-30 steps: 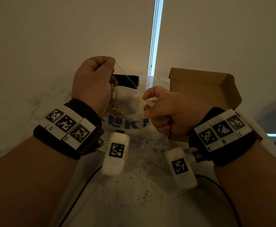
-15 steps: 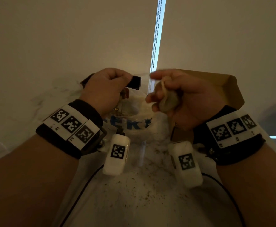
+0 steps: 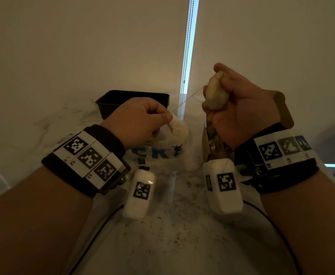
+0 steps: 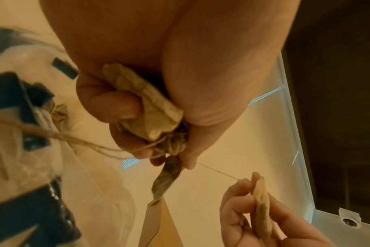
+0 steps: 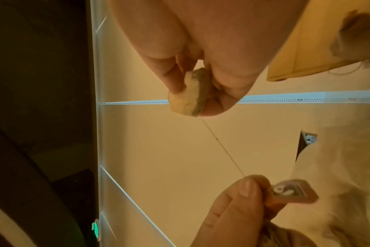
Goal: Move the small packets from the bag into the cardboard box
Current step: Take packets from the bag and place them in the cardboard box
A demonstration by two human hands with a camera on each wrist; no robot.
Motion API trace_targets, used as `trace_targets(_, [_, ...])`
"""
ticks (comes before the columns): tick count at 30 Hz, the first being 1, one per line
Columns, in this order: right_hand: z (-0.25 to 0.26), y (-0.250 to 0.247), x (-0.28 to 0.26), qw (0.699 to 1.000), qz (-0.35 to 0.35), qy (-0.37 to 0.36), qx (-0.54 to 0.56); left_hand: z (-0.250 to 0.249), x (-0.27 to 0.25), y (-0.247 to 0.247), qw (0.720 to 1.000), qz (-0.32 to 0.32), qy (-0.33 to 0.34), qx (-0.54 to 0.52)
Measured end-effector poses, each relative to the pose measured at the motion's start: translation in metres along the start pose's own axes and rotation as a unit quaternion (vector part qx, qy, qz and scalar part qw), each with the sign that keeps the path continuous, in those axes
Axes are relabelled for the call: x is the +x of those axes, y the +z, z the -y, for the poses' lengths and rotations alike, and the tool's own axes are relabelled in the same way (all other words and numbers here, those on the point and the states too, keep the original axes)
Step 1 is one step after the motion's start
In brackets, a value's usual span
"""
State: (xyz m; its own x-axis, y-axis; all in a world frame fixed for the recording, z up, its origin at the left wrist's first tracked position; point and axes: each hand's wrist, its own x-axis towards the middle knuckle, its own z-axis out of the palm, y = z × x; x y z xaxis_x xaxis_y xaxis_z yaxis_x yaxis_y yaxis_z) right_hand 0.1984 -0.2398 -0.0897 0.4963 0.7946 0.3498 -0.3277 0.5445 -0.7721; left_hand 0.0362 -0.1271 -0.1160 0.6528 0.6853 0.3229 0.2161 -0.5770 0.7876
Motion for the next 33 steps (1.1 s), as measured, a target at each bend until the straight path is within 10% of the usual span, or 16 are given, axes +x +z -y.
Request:
trace_targets(9, [-0.003,-0.009,0.009,0.994,-0.107,0.003,-0.001,-0.009,-0.006,0.002,0.997,0.075,0.02,-0.009])
trace_targets(14, [-0.007,-0.022,0.015,0.963,-0.152,0.054,-0.215,-0.016,-0.01,0.008,0.994,0.07,0.002,-0.079])
trace_targets(22, [-0.02,-0.012,0.001,0.937,-0.034,0.079,-0.339,-0.024,-0.013,0.025,0.948,0.021,-0.095,-0.303])
trace_targets(33, [-0.023,0.009,-0.011,0.93,0.068,0.068,-0.355,-0.019,-0.01,0.024,0.944,-0.007,-0.12,-0.307])
